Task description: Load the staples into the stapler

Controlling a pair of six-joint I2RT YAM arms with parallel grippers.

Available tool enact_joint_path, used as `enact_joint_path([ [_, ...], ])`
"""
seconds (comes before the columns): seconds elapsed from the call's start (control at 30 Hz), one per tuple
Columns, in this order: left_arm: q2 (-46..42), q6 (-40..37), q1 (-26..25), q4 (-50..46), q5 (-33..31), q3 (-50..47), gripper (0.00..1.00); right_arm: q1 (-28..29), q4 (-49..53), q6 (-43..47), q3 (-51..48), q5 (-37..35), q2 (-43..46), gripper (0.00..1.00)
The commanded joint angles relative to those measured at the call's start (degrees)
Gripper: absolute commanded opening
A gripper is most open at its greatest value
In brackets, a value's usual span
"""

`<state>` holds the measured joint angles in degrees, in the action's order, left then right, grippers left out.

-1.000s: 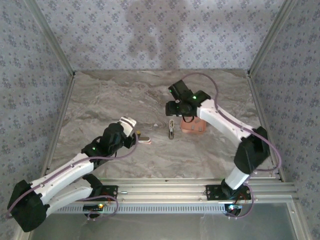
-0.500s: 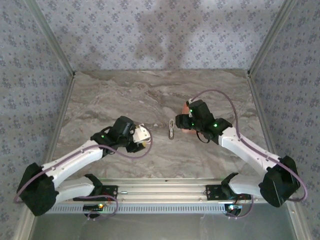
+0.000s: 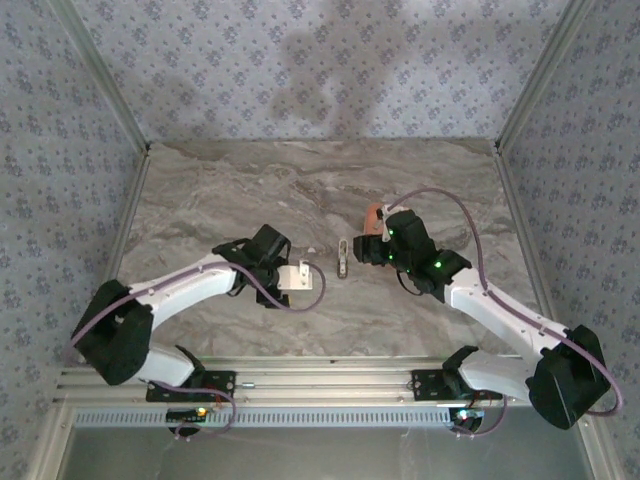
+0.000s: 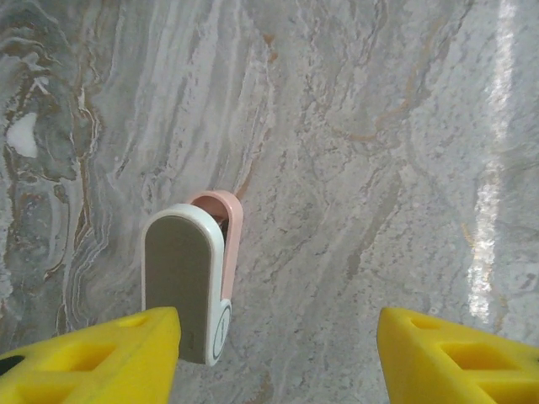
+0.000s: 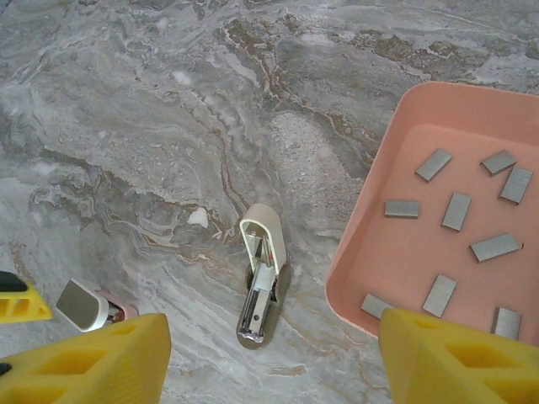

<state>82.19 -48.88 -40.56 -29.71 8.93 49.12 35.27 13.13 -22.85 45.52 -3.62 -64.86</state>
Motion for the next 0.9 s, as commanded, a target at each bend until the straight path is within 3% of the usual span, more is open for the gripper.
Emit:
enact_joint_path([
  [0.0,1.9,-2.9,0.8,0.3,3.4,2.9,0.63,0.1,-1.0,0.4,-1.0,0.4,1.5,0.67],
  [0.27,6.7,-4.8,2.9,-0.5,7.4,7.9,0.58,-0.1,-0.7,1.3,-2.1,0.5,3.0,0.66],
  [0.5,12.4,-9.1,3.6,-7.5,9.3,14.5,0.50,-0.3,-0.3,2.0,-2.9,0.7,4.0,0.66],
  [0.87,18.0,-11.5,3.6,-12.6,8.9,18.1,0.47,-1.0,0.0,2.0,-4.5,0.9,6.3,0.66],
])
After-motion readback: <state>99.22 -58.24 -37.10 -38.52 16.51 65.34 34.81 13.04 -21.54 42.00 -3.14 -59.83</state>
